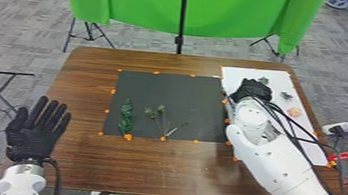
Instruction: Arrange flowers
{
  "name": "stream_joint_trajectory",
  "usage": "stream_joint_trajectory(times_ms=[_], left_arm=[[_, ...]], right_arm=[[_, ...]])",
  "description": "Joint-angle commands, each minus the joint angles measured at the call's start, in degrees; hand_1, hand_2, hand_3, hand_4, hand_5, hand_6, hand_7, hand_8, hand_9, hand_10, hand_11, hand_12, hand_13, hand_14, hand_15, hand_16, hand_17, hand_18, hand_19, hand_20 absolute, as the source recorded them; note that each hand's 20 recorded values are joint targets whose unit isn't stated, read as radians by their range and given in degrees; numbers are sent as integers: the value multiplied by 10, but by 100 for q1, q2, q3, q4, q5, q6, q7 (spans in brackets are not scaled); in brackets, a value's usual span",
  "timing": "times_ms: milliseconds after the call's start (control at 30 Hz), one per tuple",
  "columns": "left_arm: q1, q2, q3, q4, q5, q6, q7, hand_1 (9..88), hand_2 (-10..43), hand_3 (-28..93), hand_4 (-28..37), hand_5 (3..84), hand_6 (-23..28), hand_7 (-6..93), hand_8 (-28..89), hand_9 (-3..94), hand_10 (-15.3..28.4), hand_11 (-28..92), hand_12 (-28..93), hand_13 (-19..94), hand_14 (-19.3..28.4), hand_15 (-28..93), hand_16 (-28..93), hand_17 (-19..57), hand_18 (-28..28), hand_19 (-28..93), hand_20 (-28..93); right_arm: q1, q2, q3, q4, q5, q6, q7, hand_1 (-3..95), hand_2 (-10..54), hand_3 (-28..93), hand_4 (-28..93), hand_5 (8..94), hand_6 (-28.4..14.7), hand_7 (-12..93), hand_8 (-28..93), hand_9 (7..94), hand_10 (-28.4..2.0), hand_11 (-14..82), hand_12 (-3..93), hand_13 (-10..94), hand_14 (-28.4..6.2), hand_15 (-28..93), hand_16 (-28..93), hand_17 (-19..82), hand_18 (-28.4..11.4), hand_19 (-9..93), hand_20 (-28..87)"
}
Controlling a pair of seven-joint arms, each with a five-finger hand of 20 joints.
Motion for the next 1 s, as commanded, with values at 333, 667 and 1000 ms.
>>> stream_joint_trajectory(times_ms=[333,667,1000], left_arm=[[24,-69,24,44,11,75,-104,255,181,769,-283,422,95,97,-98,378,157,210,93,281,162,336,-78,-70,133,359,115],[205,-80,-23,-6,-12,90,-76,255,181,769,-283,422,96,99,-99,379,157,210,92,282,161,337,-78,-70,133,359,114],[197,-99,-33,-1,-61,59,-106,257,186,774,-283,423,95,99,-99,378,156,208,92,282,160,336,-79,-69,132,358,113]], right_arm=[[-195,-475,-288,602,-136,132,-130,559,-95,776,-279,801,-42,350,135,766,-169,417,486,680,-178,845,363,375,-284,932,679],[-366,-151,-45,-344,380,673,-134,487,-95,850,-150,828,-45,340,201,819,-157,343,457,704,-168,801,349,377,-284,932,667],[-761,-153,196,-1680,586,764,-88,460,-95,875,-130,824,-43,350,224,835,-157,302,465,706,-168,785,362,382,-284,932,664]])
